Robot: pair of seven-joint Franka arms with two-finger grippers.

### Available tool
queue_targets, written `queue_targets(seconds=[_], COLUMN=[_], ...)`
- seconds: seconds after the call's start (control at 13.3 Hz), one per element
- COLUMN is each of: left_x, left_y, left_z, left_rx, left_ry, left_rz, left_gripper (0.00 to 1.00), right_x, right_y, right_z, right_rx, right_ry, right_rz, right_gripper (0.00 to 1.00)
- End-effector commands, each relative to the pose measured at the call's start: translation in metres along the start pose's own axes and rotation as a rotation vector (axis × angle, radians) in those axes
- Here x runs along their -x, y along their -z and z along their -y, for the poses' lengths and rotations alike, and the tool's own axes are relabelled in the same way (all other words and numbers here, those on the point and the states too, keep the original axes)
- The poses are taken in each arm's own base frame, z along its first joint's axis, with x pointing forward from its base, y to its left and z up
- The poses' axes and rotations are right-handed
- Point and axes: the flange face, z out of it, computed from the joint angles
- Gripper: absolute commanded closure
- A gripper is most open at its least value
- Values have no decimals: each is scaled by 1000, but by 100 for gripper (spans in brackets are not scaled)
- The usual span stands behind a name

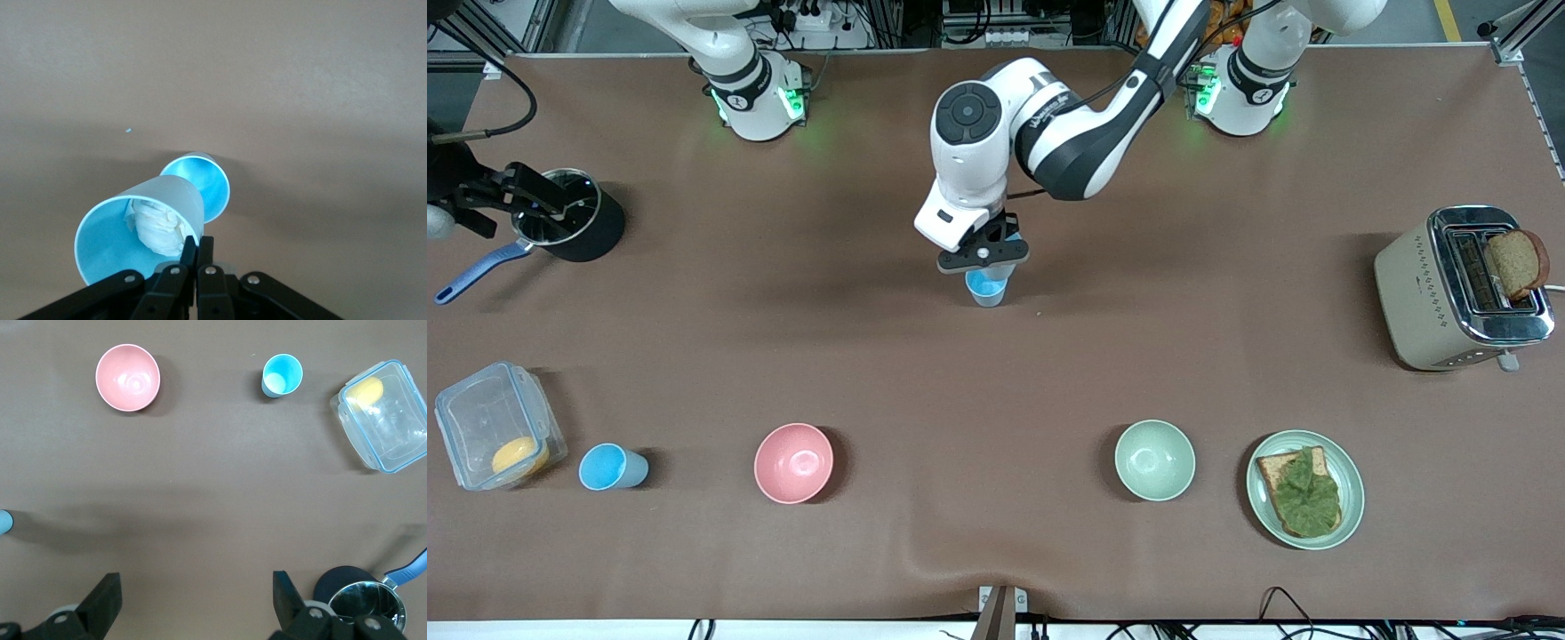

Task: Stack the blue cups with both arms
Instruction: 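Lower the tissue cup into the placed cup and open the left gripper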

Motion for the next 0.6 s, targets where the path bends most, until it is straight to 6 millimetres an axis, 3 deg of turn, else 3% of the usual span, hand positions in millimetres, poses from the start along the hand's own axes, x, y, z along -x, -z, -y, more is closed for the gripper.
queue_targets(seconds=[0.0, 0.53], left_x=[-4, 1], left_y=[-13, -29], left_z=[-12, -18], left_rx=[27, 25], left_ry=[36, 39], left_rz=[-8, -12], left_gripper=[100, 100], right_x=[2, 1], right_y=[1, 0], right_z=[-2, -2], right_rx=[0, -10], right_ry=[4, 2], right_rz=[3, -1], right_gripper=[0, 0])
